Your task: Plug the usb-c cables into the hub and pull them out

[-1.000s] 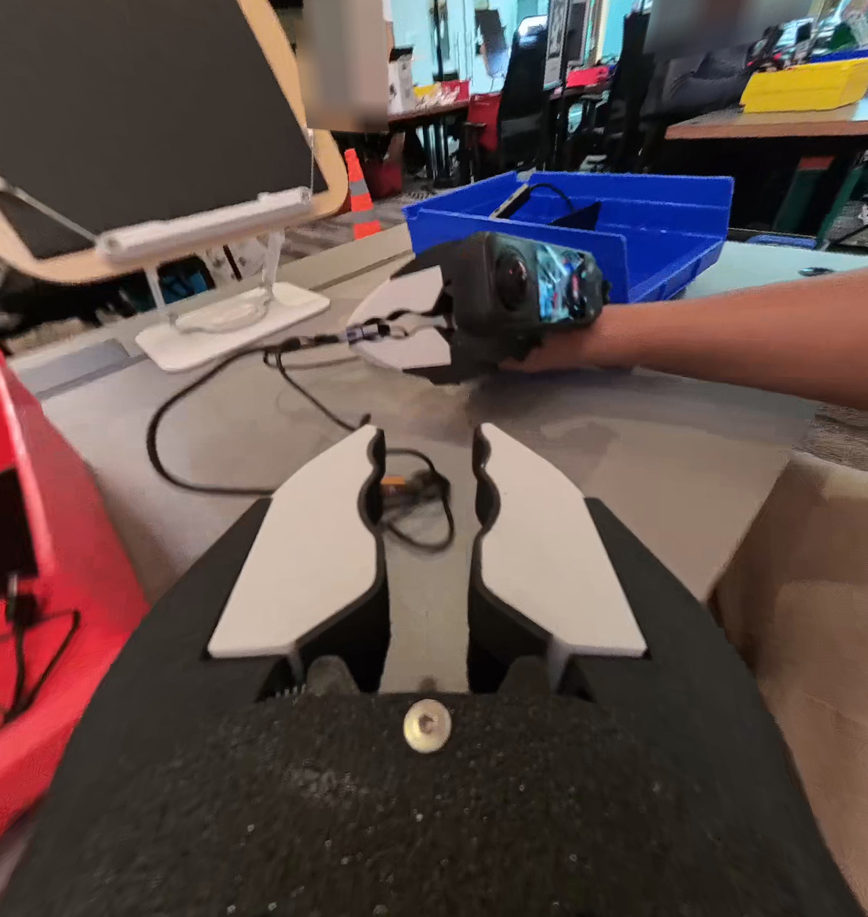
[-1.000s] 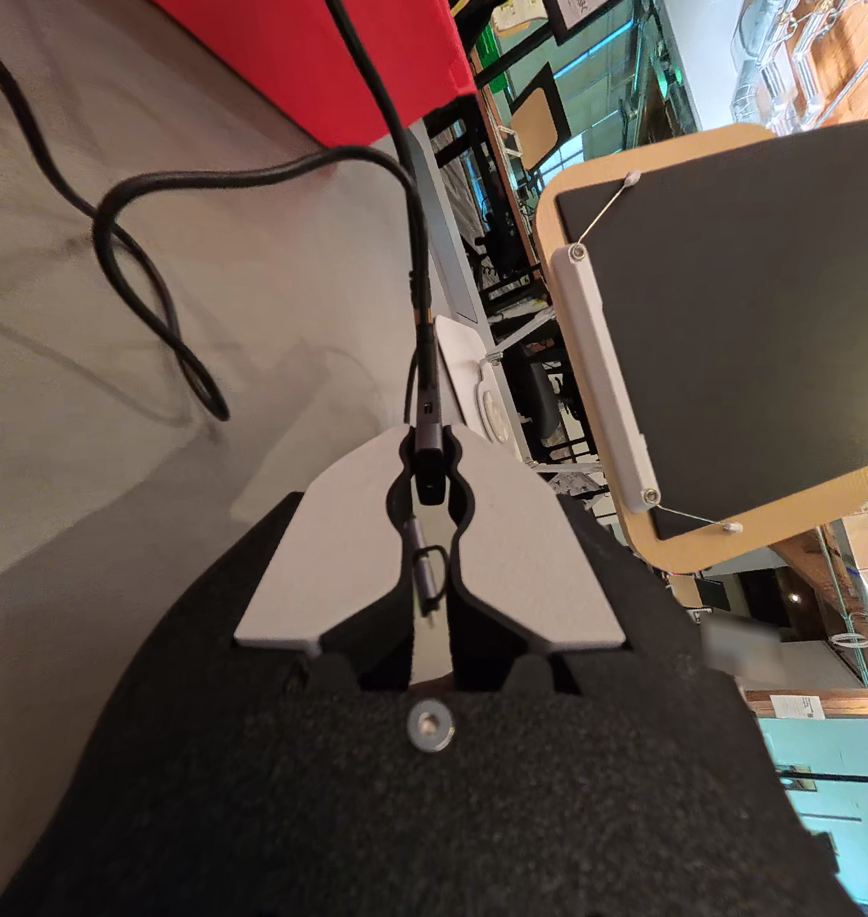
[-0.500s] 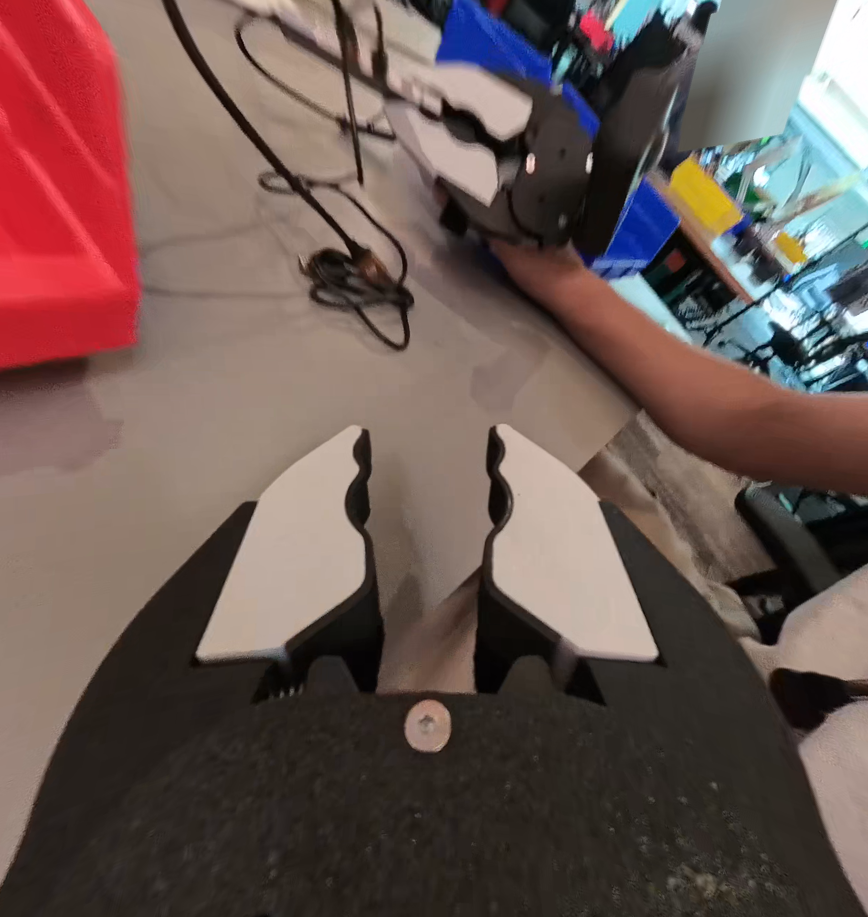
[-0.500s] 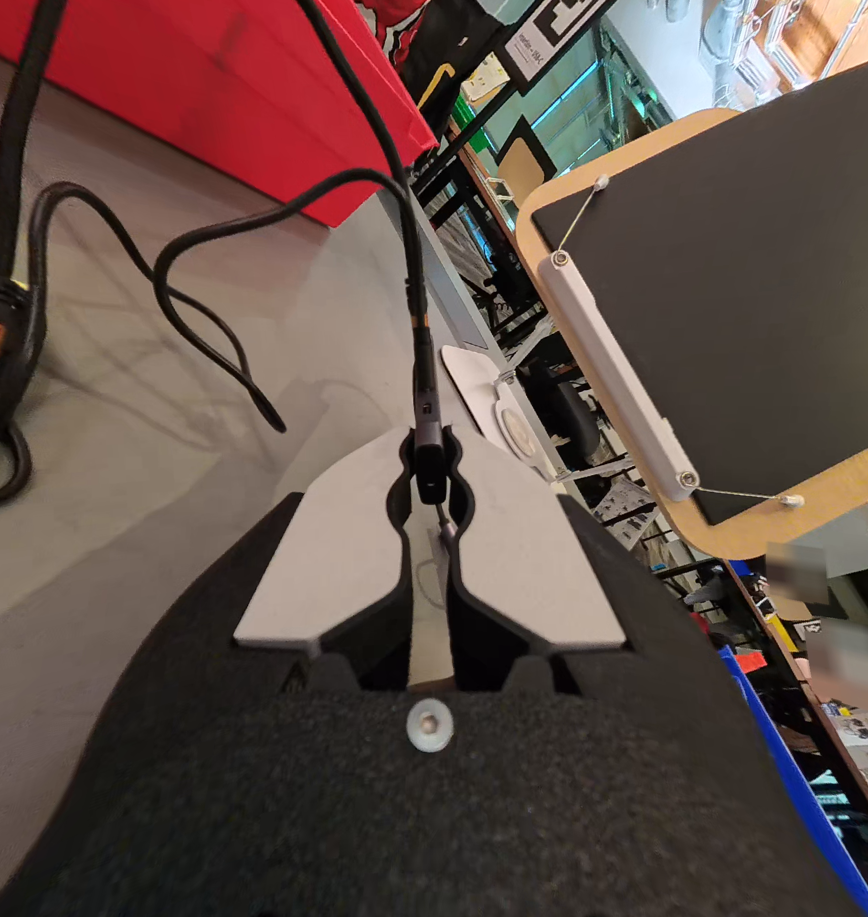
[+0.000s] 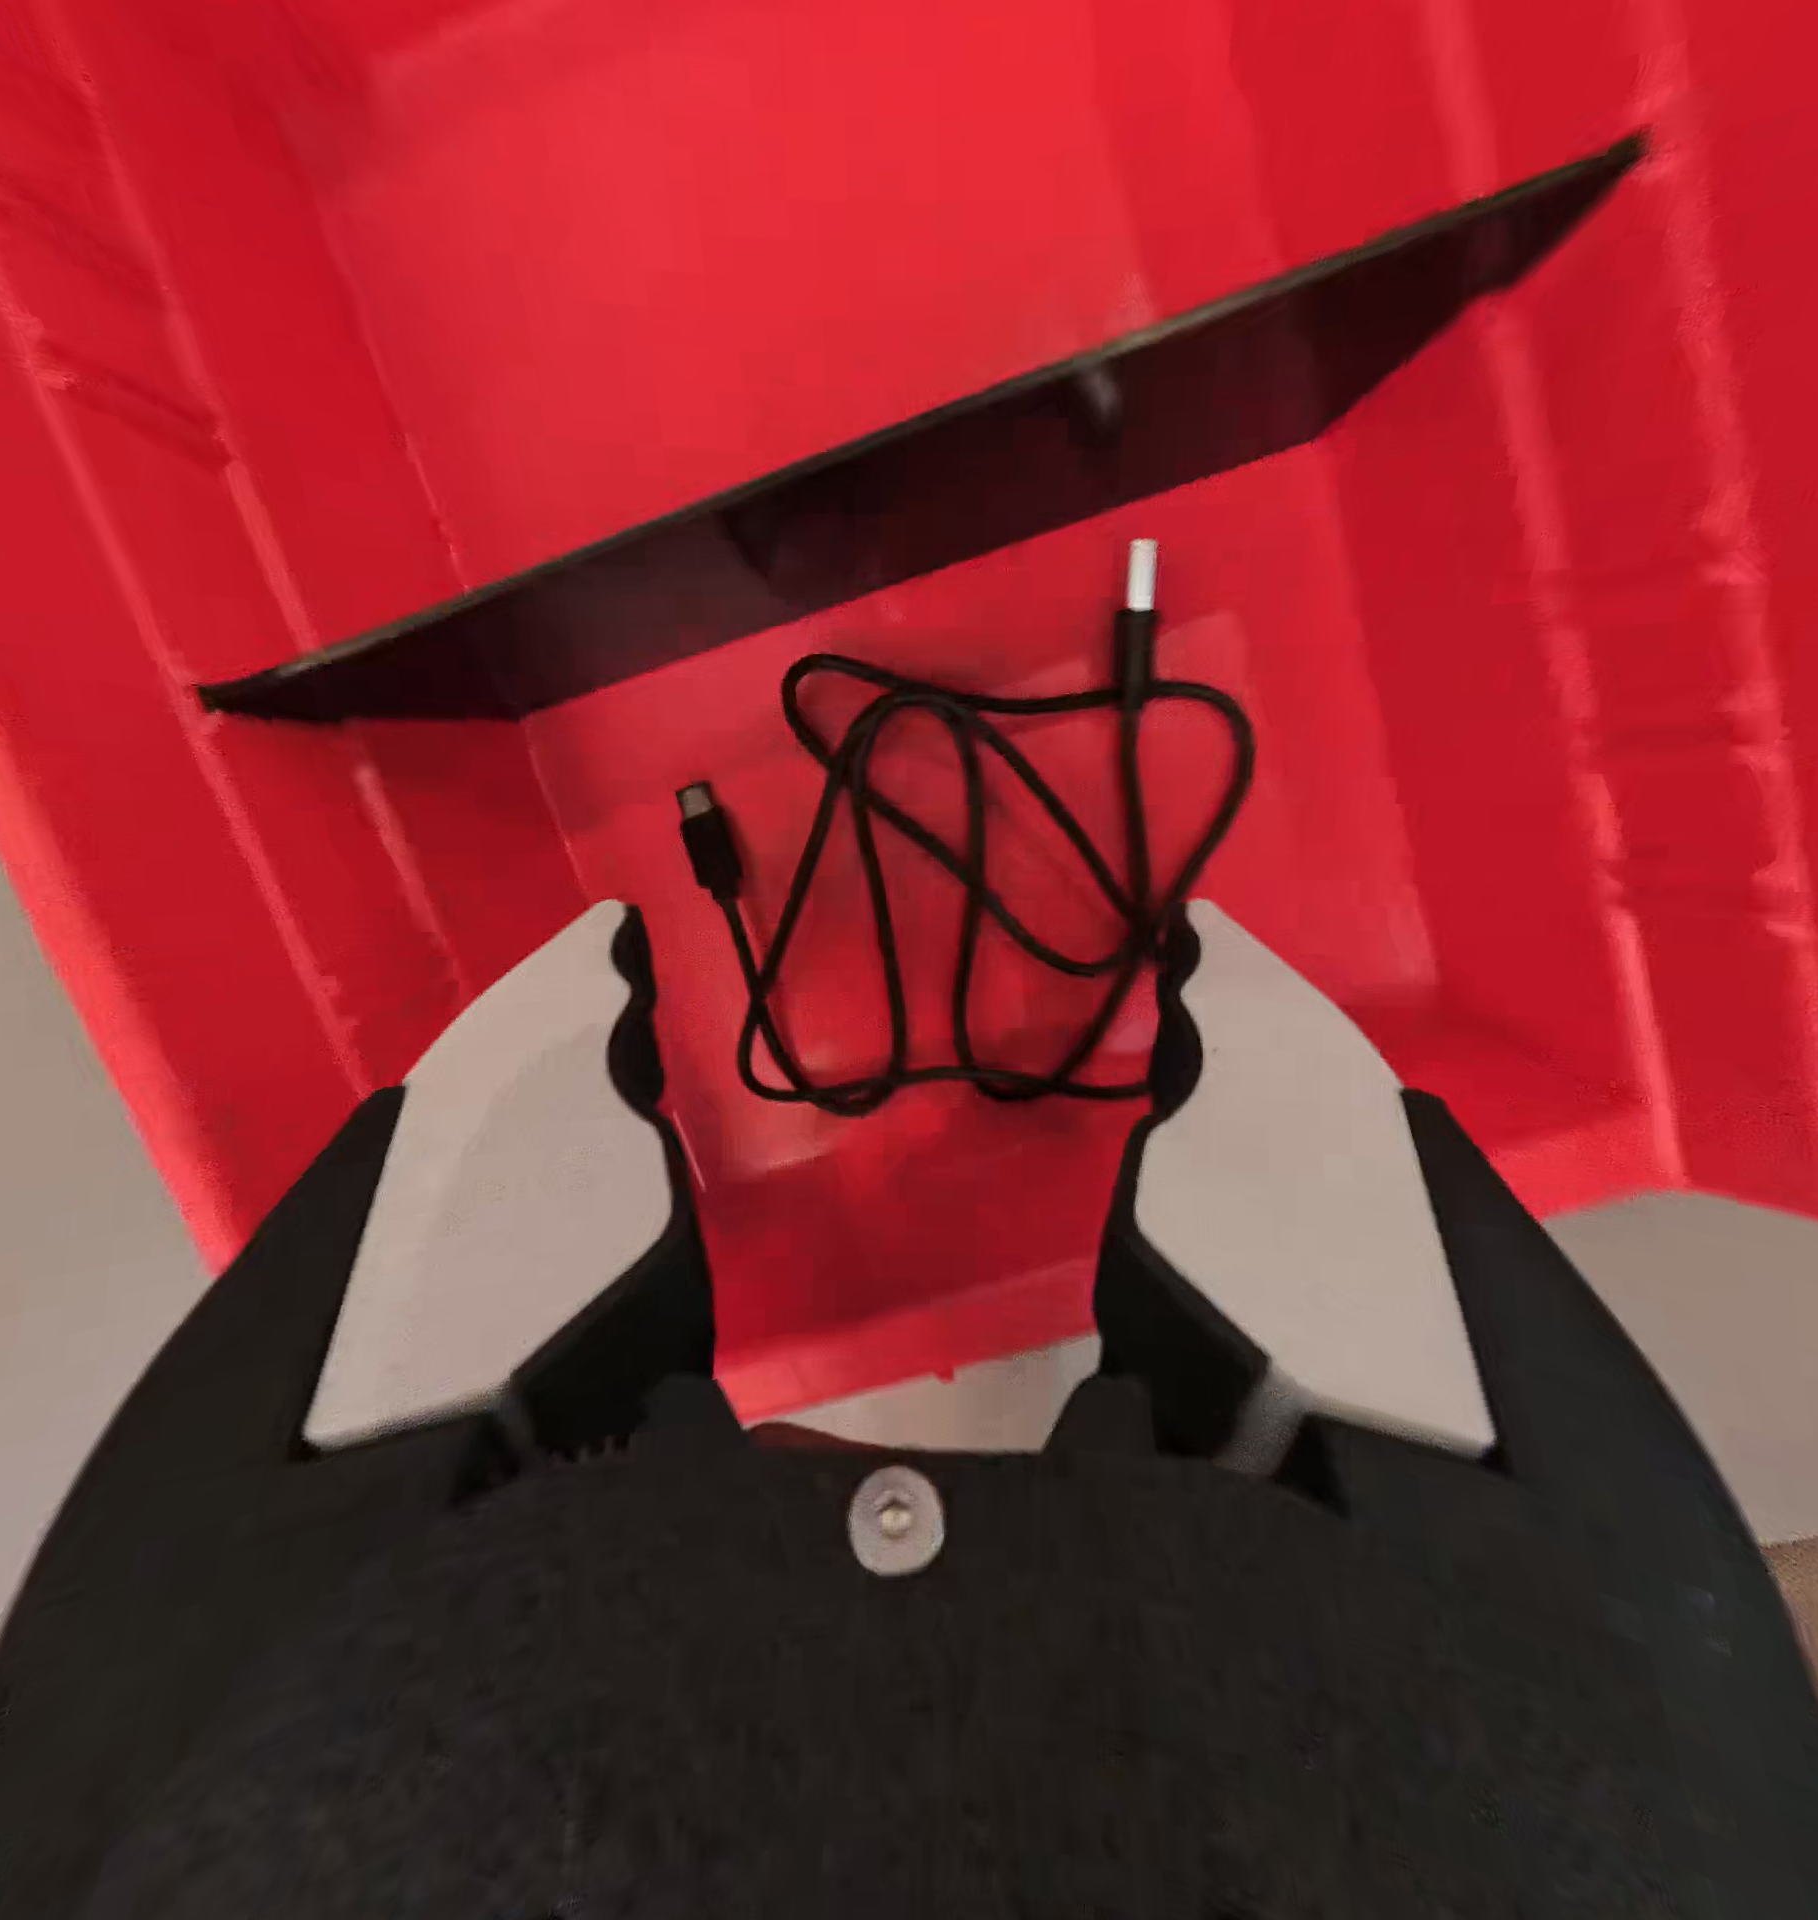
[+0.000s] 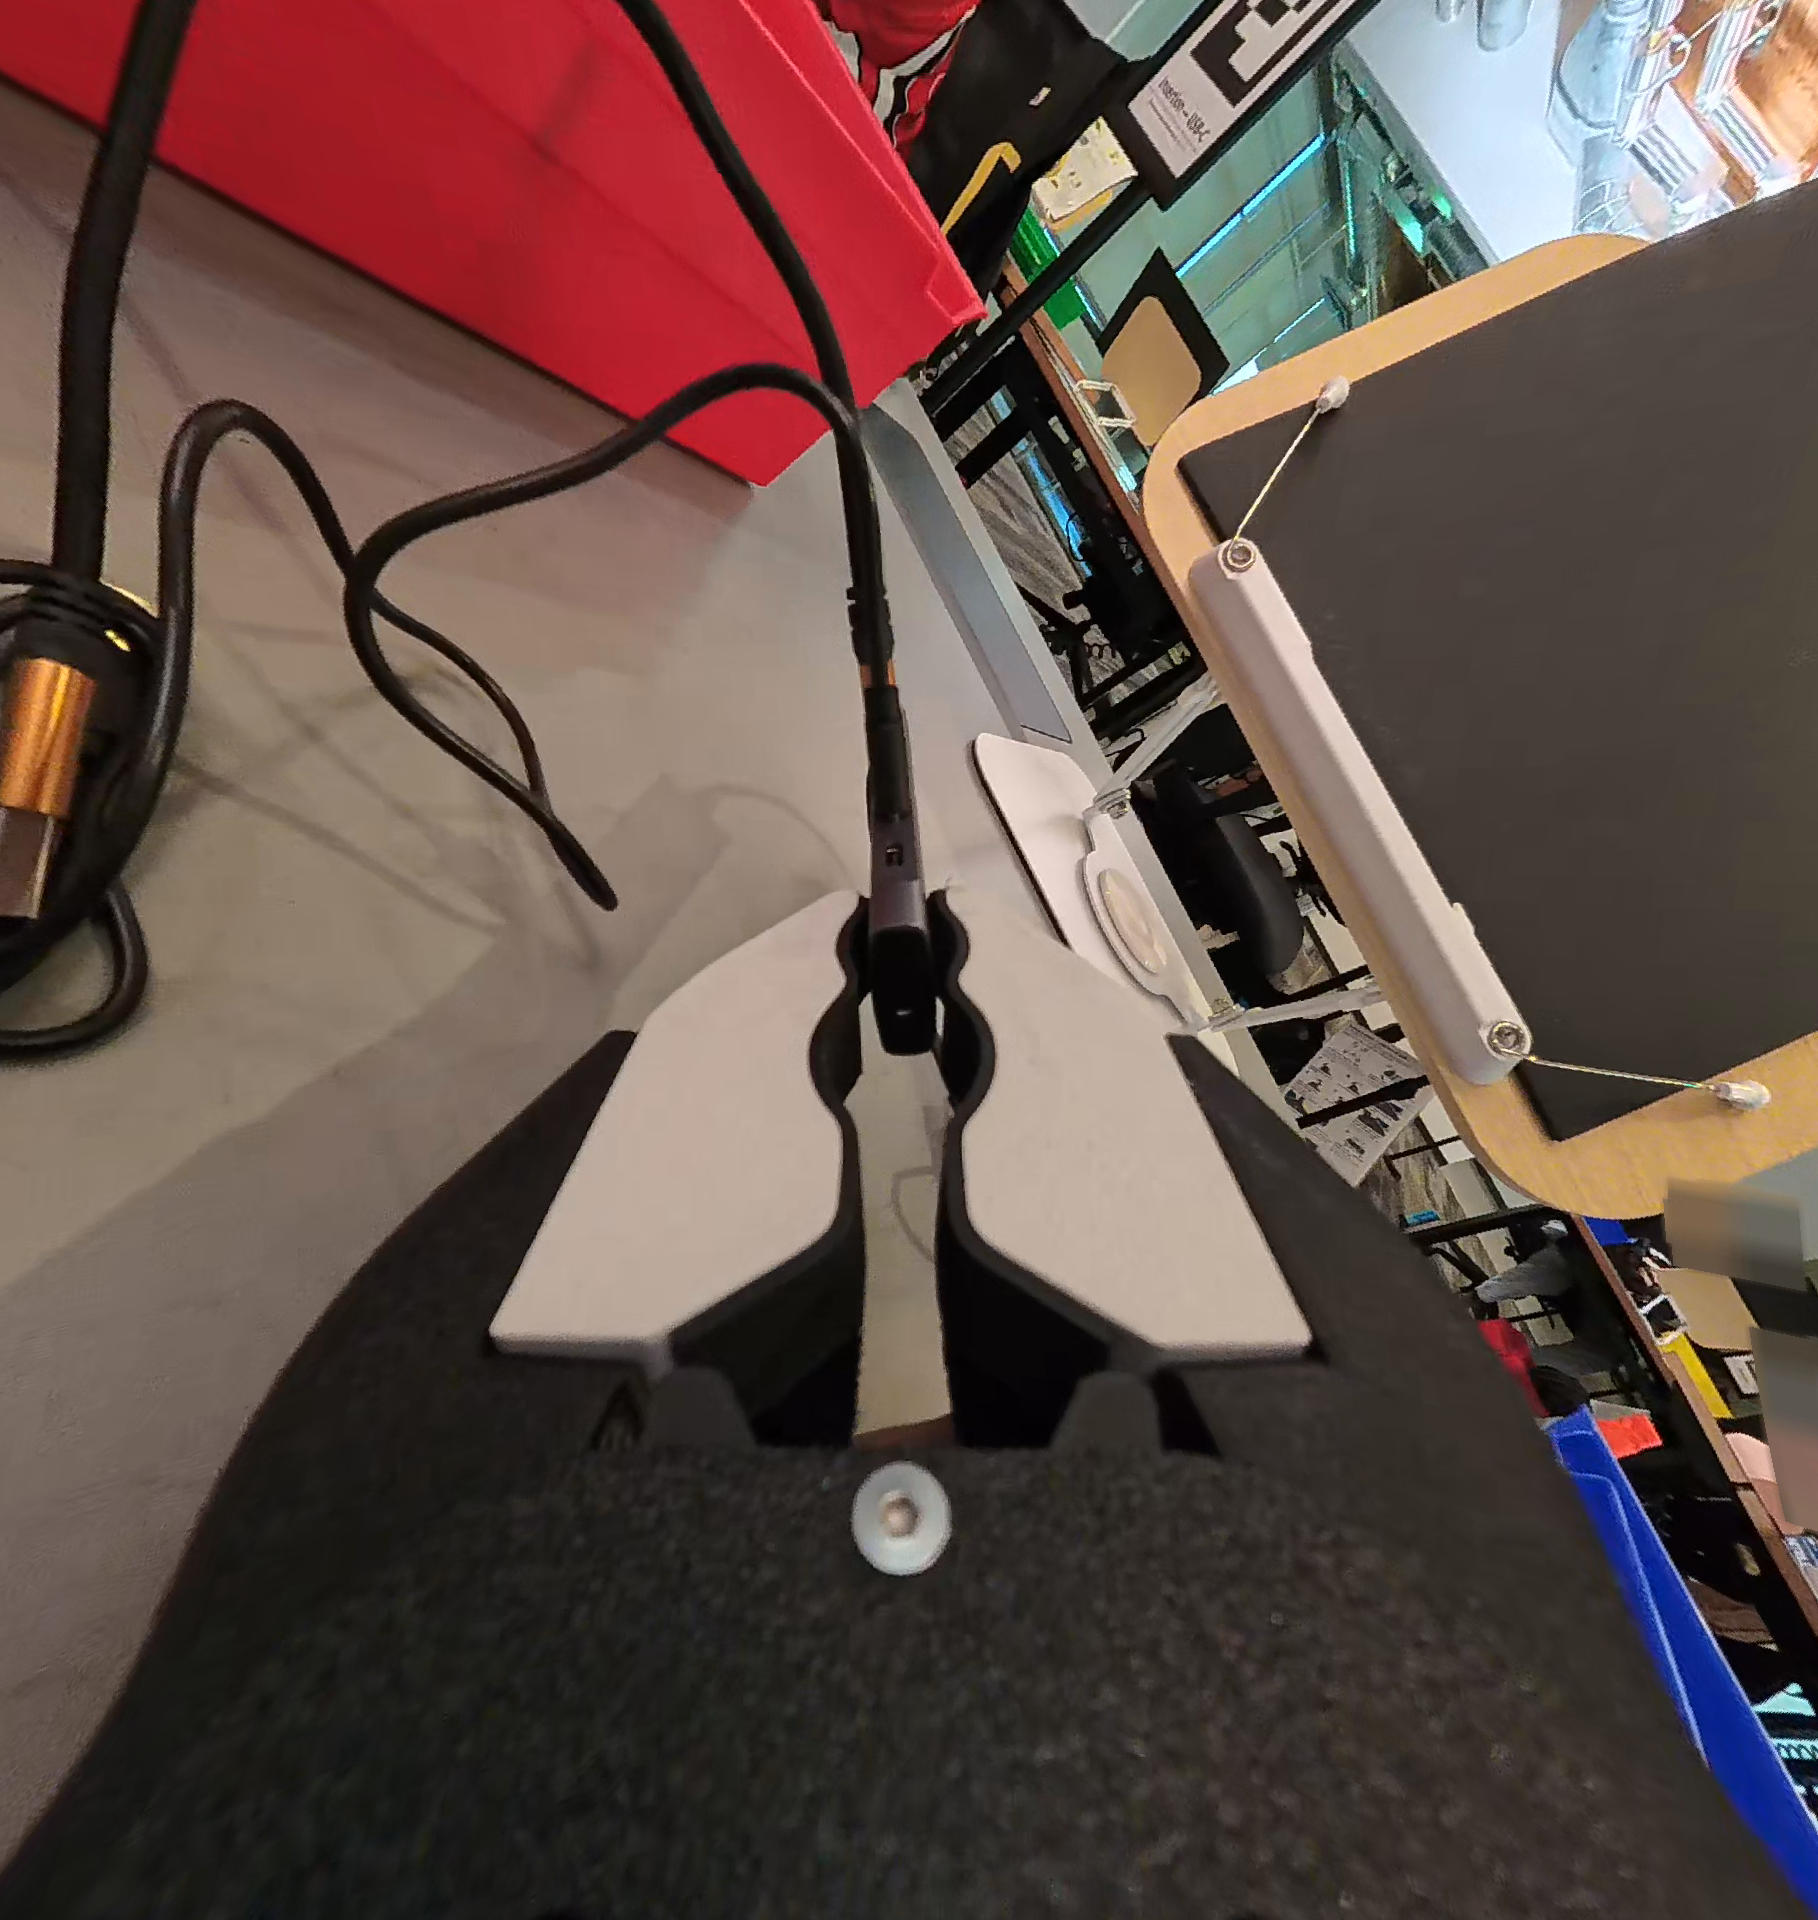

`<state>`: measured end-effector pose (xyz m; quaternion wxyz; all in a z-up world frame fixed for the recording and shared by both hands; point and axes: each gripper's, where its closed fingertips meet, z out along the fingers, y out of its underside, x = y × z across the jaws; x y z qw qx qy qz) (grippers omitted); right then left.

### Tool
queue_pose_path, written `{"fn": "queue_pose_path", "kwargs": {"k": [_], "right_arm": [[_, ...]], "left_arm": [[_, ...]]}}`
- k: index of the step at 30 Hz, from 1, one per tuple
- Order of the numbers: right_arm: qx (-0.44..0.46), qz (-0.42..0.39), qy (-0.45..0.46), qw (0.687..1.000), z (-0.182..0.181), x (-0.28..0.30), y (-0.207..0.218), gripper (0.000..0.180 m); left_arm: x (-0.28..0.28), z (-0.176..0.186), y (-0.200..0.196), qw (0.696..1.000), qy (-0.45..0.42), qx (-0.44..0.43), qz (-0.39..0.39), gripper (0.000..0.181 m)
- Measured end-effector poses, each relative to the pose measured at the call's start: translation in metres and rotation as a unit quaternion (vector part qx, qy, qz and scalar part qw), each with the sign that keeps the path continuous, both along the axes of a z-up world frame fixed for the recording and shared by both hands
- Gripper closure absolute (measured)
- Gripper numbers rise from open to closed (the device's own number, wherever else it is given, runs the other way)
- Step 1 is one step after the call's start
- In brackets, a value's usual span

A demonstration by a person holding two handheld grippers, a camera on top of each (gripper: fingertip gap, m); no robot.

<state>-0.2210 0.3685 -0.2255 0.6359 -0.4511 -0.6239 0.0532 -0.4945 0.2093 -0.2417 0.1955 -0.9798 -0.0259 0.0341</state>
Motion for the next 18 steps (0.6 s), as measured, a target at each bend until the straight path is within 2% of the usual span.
{"fn": "queue_pose_path", "kwargs": {"k": [4, 7, 12, 13, 14, 15, 18], "right_arm": [[-0.002, 0.001, -0.001, 1.0, 0.0, 0.0, 0.0, 0.171], [-0.004, 0.003, -0.002, 1.0, -0.001, -0.001, 0.0, 0.171], [-0.002, 0.004, -0.006, 1.0, -0.002, -0.002, -0.001, 0.171], [-0.002, 0.004, -0.007, 1.0, -0.002, -0.002, -0.001, 0.171], [-0.002, 0.004, -0.007, 1.0, -0.003, -0.002, -0.001, 0.171], [-0.002, 0.004, -0.006, 1.0, -0.002, -0.002, -0.001, 0.171], [-0.003, 0.003, -0.005, 1.0, -0.002, -0.001, -0.001, 0.171]], "left_arm": [[0.005, -0.025, 0.003, 0.995, -0.071, -0.07, 0.014, 0.082], [0.007, -0.042, -0.005, 0.99, -0.085, -0.113, 0.022, 0.078], [0.004, -0.043, -0.006, 0.993, -0.035, -0.111, -0.007, 0.114], [0.006, -0.042, -0.005, 0.994, -0.033, -0.107, -0.011, 0.126], [0.006, -0.041, -0.006, 0.994, -0.029, -0.106, -0.018, 0.151], [0.007, -0.041, -0.006, 0.994, -0.029, -0.102, -0.025, 0.163], [0.006, -0.038, -0.008, 0.995, 0.004, -0.086, -0.049, 0.172]]}}
